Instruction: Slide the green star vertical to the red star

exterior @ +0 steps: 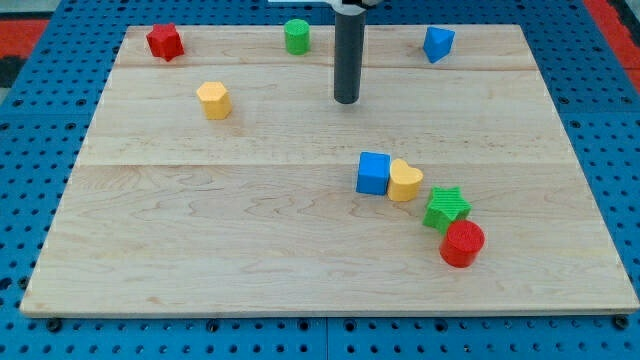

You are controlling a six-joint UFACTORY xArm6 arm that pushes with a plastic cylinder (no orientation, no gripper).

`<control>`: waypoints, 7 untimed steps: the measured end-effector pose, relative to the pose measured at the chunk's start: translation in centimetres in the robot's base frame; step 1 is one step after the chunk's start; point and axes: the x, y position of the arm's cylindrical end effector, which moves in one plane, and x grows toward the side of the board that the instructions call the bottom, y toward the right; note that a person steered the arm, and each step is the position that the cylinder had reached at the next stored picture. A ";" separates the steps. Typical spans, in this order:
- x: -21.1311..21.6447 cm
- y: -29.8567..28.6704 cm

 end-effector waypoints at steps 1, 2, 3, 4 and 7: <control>3.5 7.6; 9.2 14.3; 14.0 17.9; 15.0 13.9; 18.8 15.0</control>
